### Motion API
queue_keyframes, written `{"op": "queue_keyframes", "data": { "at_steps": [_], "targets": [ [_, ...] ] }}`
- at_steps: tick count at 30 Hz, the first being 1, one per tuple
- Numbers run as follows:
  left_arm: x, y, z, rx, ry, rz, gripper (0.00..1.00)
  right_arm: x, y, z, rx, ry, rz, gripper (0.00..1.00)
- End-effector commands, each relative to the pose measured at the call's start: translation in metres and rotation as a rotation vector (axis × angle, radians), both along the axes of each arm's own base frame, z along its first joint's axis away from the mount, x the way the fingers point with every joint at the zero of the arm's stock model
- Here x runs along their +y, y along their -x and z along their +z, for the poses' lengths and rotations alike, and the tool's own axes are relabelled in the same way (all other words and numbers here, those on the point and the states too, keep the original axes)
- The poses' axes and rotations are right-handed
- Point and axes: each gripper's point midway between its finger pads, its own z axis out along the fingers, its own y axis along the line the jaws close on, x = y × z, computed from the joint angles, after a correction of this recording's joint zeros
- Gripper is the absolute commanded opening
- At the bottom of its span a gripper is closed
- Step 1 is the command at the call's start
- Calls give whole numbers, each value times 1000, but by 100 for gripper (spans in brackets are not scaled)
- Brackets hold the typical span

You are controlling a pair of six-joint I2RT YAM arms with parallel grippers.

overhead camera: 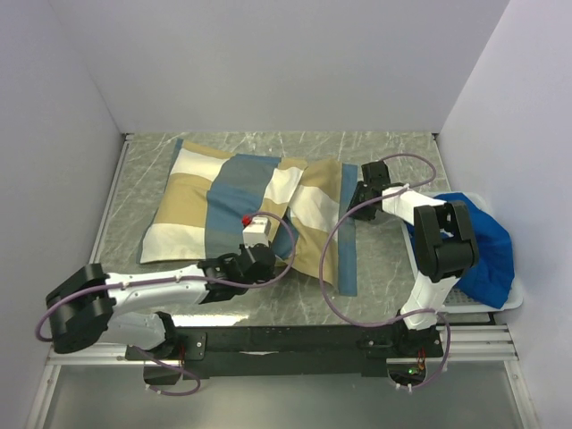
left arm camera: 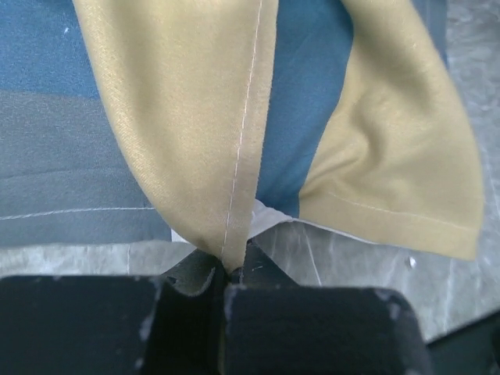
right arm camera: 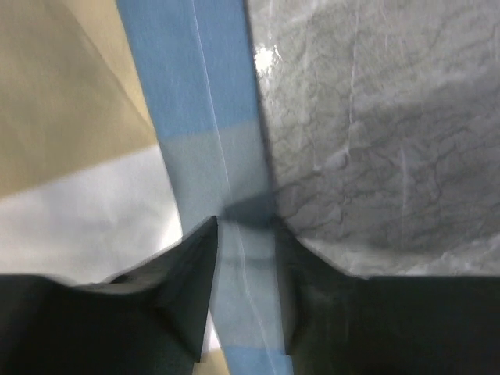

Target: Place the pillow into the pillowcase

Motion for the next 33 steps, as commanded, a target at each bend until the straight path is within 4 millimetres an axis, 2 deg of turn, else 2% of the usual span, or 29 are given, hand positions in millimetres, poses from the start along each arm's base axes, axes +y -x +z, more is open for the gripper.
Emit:
{"op": "queue_keyframes", "data": {
  "at_steps": [1,2,3,5,8,11,14,17,19,20,21,22,23,24,25,26,28,29,31,33],
  "targets": [
    [-2,18,9,45,79,-58,1,-4,-8,2,11,32,9,31],
    [-1,20,11,46,85,-65,1,-4,-10,3,9,34,11,26],
    [-2,22,11,49,88,-73,1,-5,-12,4,7,38,12,15],
    [-3,26,8,64,81,-96,1,-8,-11,6,15,54,11,0],
    [-2,31,0,96,58,-113,1,-23,-16,19,-6,90,-20,0],
    [7,35,-10,130,6,-100,1,-45,-15,52,-73,99,-91,0],
    [12,40,-14,154,-14,-106,1,-64,-7,73,-110,109,-143,0],
    [20,49,-19,185,-13,-115,1,-74,1,78,-126,128,-170,0],
    [30,59,-30,225,-31,-115,1,-60,-4,86,-162,81,-102,0],
    [32,62,-30,237,-13,-106,1,-52,-8,94,-196,58,-67,9],
    [36,67,-37,258,-13,-110,1,-32,-11,102,-229,21,14,28],
    [37,68,-38,265,-7,-105,1,-9,-18,115,-279,-35,93,37],
    [39,70,-38,274,7,-92,1,7,-28,129,-319,-37,144,50],
    [41,72,-41,283,4,-88,1,20,-34,135,-340,-21,201,54],
    [44,73,-41,287,4,-77,1,48,-36,141,-363,-22,283,57],
    [44,73,-39,289,19,-69,1,62,-54,147,-381,-14,315,61],
    [46,75,-39,299,23,-61,1,85,-62,143,-356,2,402,61],
    [46,76,-37,304,38,-56,1,92,-77,142,-360,10,413,64],
    [52,80,-41,323,30,-45,1,102,-88,141,-380,-4,460,67],
    [59,84,-43,340,36,-19,1,114,-99,131,-372,-23,526,72]
  ]
}}
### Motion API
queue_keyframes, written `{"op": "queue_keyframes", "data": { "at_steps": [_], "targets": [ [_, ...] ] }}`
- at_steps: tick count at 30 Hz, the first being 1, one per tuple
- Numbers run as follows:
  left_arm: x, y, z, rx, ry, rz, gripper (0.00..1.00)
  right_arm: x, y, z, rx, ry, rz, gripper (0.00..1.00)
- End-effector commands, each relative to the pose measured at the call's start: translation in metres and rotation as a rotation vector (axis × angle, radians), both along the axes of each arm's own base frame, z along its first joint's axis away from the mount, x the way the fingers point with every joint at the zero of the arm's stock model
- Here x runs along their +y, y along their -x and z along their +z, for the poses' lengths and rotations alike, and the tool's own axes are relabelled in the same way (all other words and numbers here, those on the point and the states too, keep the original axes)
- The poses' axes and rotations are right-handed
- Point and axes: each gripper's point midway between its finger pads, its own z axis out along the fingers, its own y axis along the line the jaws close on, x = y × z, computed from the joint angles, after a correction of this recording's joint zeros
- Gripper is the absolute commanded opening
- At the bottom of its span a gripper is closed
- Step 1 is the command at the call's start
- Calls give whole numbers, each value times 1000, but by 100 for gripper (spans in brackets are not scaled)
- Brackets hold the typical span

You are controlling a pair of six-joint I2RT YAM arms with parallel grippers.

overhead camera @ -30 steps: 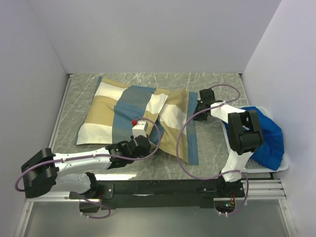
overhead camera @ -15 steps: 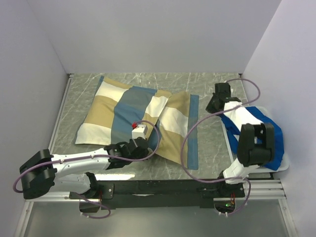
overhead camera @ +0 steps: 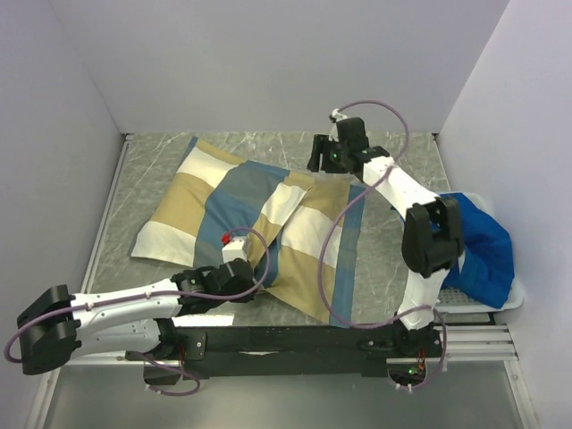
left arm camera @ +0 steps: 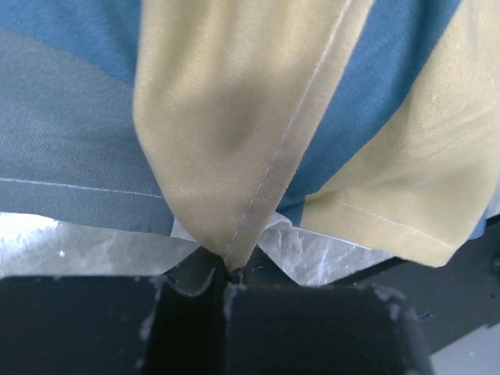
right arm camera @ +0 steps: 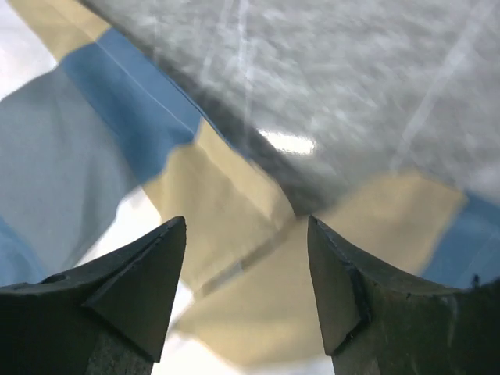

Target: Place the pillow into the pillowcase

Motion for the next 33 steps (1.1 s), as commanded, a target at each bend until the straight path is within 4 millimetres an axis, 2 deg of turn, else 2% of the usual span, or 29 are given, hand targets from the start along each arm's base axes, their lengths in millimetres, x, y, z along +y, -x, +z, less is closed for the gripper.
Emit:
{"op": "queue_keyframes", "data": {
  "at_steps": [1,2,3,6,8,9,10,11,13,15,16,17,18,19,20,22,23,24,25,26,27,28,29,31,33],
  "targets": [
    [16,19,-9,92,4,33,1,13,-19,-11,-2,14,152,72],
    [17,19,-7,93,22,53,1,18,-25,-22,17,14,182,74],
    [20,21,-8,101,24,63,1,26,-22,-26,29,2,243,75],
    [27,22,-11,120,46,97,1,32,-8,-48,122,-15,324,80],
    [29,14,-11,123,82,125,1,37,9,-54,151,-85,382,83],
    [31,19,-19,159,93,111,1,35,12,-54,165,-125,379,84],
    [34,11,-20,163,111,141,1,43,19,-47,156,-195,426,84],
    [32,7,-17,155,141,131,1,44,33,-51,178,-232,440,85],
    [35,3,-19,165,152,139,1,47,39,-48,174,-281,451,85],
    [35,0,-16,157,147,134,1,49,51,-49,207,-320,459,83],
    [35,-1,-15,156,144,135,1,47,48,-45,186,-348,454,81],
    [35,-2,-14,154,143,129,1,46,55,-43,200,-387,456,71],
    [33,-3,-10,149,144,127,1,44,54,-38,216,-430,431,62],
    [33,-4,-9,145,144,125,1,44,52,-32,206,-464,435,51],
    [33,-6,-7,137,143,122,1,38,50,-27,202,-486,418,23],
    [33,-8,-2,128,138,117,1,33,46,-18,202,-496,388,2],
    [33,-9,0,120,130,113,1,29,38,-8,176,-480,364,0],
    [31,-11,8,109,135,105,1,17,22,-12,154,-408,273,0],
    [34,-9,8,115,116,103,1,7,20,-16,179,-362,217,0],
    [36,-10,13,101,116,100,1,-3,1,-4,136,-314,158,0],
    [35,-10,20,95,124,96,1,-19,-14,-4,112,-247,73,0],
    [33,-9,23,94,138,88,1,-30,-17,-7,137,-196,21,0],
    [32,-8,29,90,157,85,1,-38,-34,6,99,-156,-26,0],
    [32,-10,40,76,165,91,1,-53,-47,7,94,-81,-103,0],
    [33,-14,50,53,164,99,1,-53,-64,12,76,-67,-109,0]
  ]
}}
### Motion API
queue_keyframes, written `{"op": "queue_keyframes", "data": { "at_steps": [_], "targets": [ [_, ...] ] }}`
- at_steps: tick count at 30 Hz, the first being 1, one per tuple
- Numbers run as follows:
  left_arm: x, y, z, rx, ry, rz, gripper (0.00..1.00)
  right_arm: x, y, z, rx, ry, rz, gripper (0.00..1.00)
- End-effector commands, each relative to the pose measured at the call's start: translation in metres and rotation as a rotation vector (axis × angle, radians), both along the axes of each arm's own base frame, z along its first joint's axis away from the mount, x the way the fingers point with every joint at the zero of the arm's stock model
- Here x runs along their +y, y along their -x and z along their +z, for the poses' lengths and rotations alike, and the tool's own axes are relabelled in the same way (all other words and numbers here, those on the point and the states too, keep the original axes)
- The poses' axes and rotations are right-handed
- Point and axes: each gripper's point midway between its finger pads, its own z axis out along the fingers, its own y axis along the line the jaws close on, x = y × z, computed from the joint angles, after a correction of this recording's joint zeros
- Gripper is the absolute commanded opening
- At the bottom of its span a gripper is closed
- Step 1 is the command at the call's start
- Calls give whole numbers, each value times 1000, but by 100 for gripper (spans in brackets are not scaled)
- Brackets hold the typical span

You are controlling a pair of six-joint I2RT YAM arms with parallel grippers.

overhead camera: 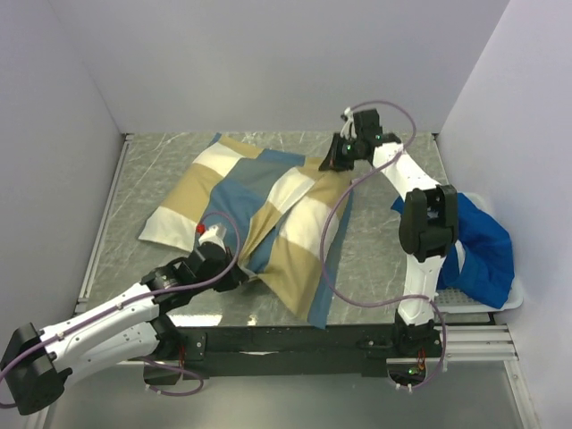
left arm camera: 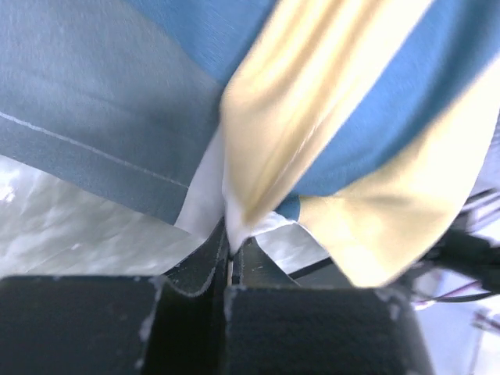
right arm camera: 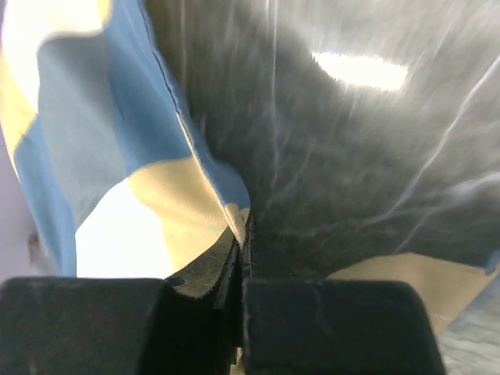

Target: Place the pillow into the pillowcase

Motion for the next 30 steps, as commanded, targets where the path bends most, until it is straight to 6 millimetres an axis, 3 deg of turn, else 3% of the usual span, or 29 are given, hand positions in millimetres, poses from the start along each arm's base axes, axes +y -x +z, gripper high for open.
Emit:
{"op": "queue_keyframes", "data": {
  "at_steps": [1,2,4,5,7,8,10,13,16,18,19,21,22,24,25,26,27,28,30],
  "targets": [
    [6,-1,26,-42,-19,-17,1,-48,-68,41,-164,180,-200,0],
    [-1,-4,37,-71,14,-30,1,-47,-73,24,-132,206,-194,0],
    [-10,-6,44,-94,35,-66,1,-45,-77,22,-122,255,-193,7],
    [-15,-10,49,-104,42,-75,1,-46,-76,8,-97,288,-187,15],
    [-24,-10,41,-85,13,-123,1,-48,-70,2,-81,335,-201,25],
    [-30,-10,41,-86,11,-143,1,-55,-69,1,-77,362,-233,38],
    [-42,-7,30,-75,-15,-188,1,-61,-60,6,-80,379,-254,54],
    [-56,-2,17,-61,-46,-237,1,-70,-49,27,-115,397,-288,62],
    [-57,2,0,-26,-94,-235,1,-70,-31,47,-134,370,-282,65],
    [-54,3,-8,-14,-101,-224,1,-52,-17,60,-163,302,-228,66],
    [-55,3,-5,-19,-85,-214,1,-48,4,60,-161,279,-206,65],
    [-52,3,-6,-20,-80,-195,1,-22,24,70,-213,177,-149,60],
    [-50,3,-3,-25,-72,-182,1,-20,49,63,-203,165,-135,49],
    [-47,2,0,-34,-67,-169,1,0,75,64,-228,133,-97,40],
    [-46,2,3,-41,-61,-162,1,-3,97,55,-224,142,-99,31],
    [-45,2,5,-43,-62,-158,1,3,110,53,-223,121,-92,28],
    [-44,1,7,-49,-61,-151,1,23,126,55,-255,87,-33,28],
    [-45,1,12,-57,-45,-149,1,20,145,45,-250,103,-31,28],
    [-44,0,15,-67,-36,-146,1,32,161,42,-261,62,-16,28]
  ]
}}
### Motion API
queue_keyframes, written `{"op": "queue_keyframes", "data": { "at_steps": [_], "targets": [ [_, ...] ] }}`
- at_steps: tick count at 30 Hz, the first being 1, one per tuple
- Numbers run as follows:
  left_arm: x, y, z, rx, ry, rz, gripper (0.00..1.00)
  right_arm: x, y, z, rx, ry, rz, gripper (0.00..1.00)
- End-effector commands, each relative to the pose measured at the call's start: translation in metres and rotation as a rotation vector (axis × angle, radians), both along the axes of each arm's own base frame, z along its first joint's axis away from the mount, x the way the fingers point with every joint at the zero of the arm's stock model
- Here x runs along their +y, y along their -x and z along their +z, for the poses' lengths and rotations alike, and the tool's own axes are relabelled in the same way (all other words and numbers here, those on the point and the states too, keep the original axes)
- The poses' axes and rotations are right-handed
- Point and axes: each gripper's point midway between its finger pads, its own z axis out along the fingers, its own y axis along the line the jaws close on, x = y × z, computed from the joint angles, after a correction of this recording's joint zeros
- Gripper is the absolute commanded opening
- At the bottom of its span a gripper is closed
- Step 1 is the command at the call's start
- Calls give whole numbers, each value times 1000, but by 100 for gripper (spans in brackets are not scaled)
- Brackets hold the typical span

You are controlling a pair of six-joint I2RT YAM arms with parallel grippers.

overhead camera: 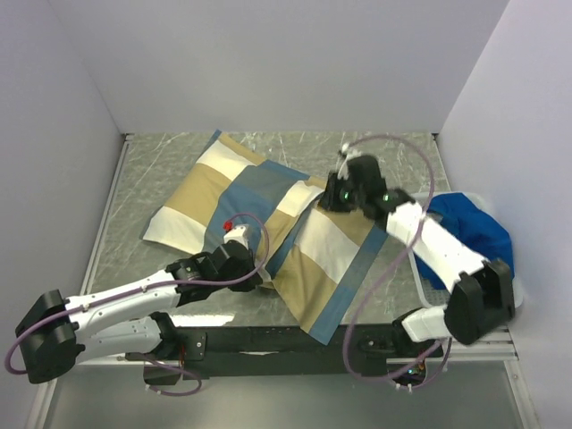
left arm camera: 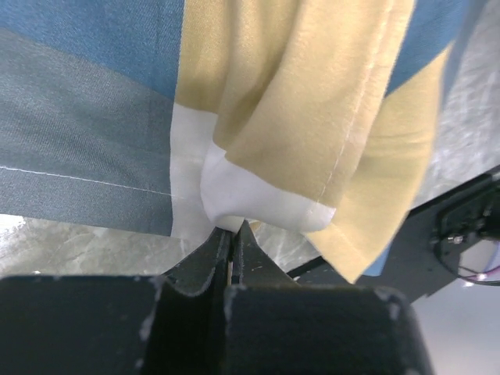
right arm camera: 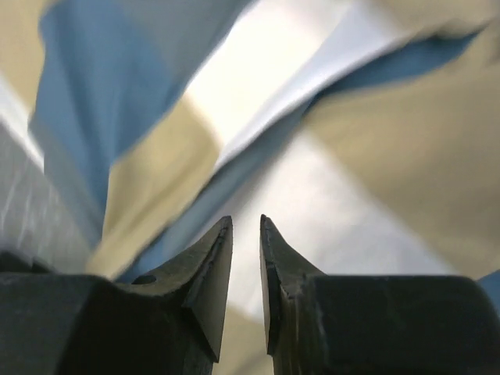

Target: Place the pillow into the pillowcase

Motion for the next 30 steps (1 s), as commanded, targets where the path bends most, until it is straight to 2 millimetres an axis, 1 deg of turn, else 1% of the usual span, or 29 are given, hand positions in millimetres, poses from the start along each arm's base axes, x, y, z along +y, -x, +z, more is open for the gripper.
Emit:
{"op": "queue_keyframes", "data": {
  "at_steps": [1,2,3,4,5,6,7,8,9,10,11,12,13,14,15,16,17,18,20,21,22,23,24,25,26,27,29,30],
  "targets": [
    [-4,-3,20,-35,65,20,1,35,44,-16,-23,-106,84,28],
    [-5,-2,22,-38,71,18,1,47,54,-18,5,-158,112,27],
    [-6,-3,25,-41,78,17,1,58,54,-16,-16,-199,140,27],
    [-7,-2,25,-40,79,14,1,72,65,-30,27,-207,178,27],
    [-7,-2,26,-39,81,14,1,81,69,-32,42,-227,208,28],
    [-8,0,26,-37,85,6,1,91,68,-31,31,-252,228,29],
    [-9,1,25,-31,85,2,1,102,67,-35,33,-280,252,32],
    [-8,3,20,-23,79,2,1,112,70,-34,50,-321,268,36],
    [-9,6,17,-18,77,-2,1,124,70,-27,39,-373,310,38],
    [-10,8,13,-4,80,4,1,131,69,-32,63,-387,312,42],
    [-7,12,4,14,68,1,1,136,70,-34,68,-393,316,46],
    [-7,15,-2,30,66,6,1,135,64,-38,64,-378,284,50],
    [-5,17,-7,39,62,7,1,136,62,-47,85,-371,264,56],
    [-4,19,-11,47,59,11,1,135,60,-51,95,-367,246,57],
    [-4,21,-12,54,64,10,1,129,55,-61,102,-333,198,58],
    [-3,22,-15,59,65,11,1,123,51,-67,102,-304,159,62],
    [-3,23,-14,61,68,13,1,117,47,-72,97,-278,122,64],
    [-3,24,-14,60,68,13,1,106,43,-78,100,-245,70,65],
    [0,25,-15,64,60,16,1,87,30,-84,82,-216,-27,64],
    [0,26,-14,63,65,15,1,73,21,-88,83,-210,-78,63],
    [1,27,-15,65,61,15,1,64,14,-89,86,-217,-113,63],
    [2,28,-16,68,60,16,1,61,10,-90,89,-235,-119,63],
    [2,29,-16,73,61,16,1,60,4,-86,65,-274,-114,67],
    [2,30,-17,75,62,14,1,51,-6,-85,65,-307,-145,69],
    [2,30,-18,79,61,12,1,56,-5,-81,84,-353,-101,70],
    [2,31,-19,84,61,15,1,56,-13,-77,78,-379,-96,70],
    [4,33,-24,96,52,12,1,46,-25,-73,71,-396,-124,71],
    [3,35,-26,103,49,10,1,44,-32,-72,66,-403,-126,74]
  ]
}}
